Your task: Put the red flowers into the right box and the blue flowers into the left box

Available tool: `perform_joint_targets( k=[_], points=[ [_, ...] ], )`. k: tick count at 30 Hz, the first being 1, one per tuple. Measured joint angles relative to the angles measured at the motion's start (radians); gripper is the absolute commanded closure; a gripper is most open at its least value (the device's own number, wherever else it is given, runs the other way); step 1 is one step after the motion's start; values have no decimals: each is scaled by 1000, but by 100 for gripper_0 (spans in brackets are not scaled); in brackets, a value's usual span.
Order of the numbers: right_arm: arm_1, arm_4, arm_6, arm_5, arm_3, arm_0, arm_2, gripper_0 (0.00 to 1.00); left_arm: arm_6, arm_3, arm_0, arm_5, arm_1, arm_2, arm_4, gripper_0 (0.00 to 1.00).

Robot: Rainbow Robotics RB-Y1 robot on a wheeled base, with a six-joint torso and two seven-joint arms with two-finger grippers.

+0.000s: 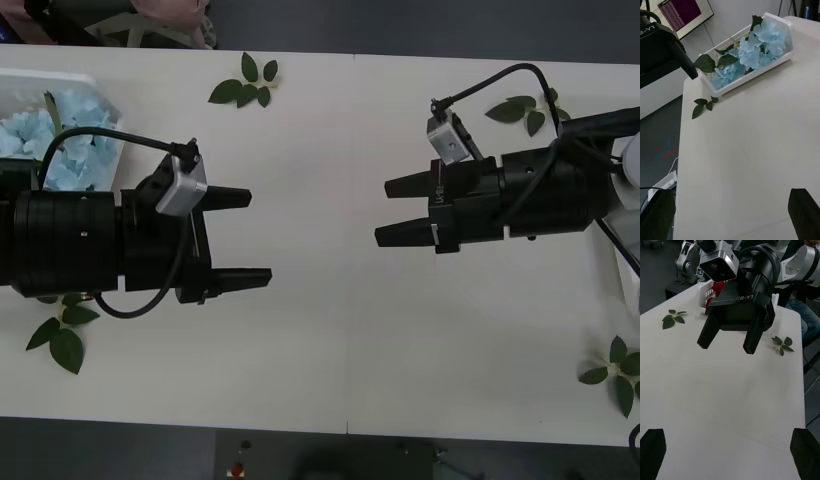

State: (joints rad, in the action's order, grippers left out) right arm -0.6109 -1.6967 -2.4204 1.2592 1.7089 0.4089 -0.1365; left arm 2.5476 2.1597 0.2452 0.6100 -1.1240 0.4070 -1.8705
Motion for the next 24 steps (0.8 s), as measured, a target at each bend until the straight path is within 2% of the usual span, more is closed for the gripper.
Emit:
perform_joint_targets(
  k=[10,12,14,24],
  points=[
    [24,2,0,0,0,0,0,12,0,-37,0,1,87,9,46,4],
    [24,2,0,0,0,0,0,8,0,-39,0,2,91,9,46,4],
    [24,2,0,0,0,0,0,0,0,-39,0,2,91,9,46,4],
    [24,2,0,0,0,0,0,0,0,-39,0,3,91,9,46,4]
  ],
)
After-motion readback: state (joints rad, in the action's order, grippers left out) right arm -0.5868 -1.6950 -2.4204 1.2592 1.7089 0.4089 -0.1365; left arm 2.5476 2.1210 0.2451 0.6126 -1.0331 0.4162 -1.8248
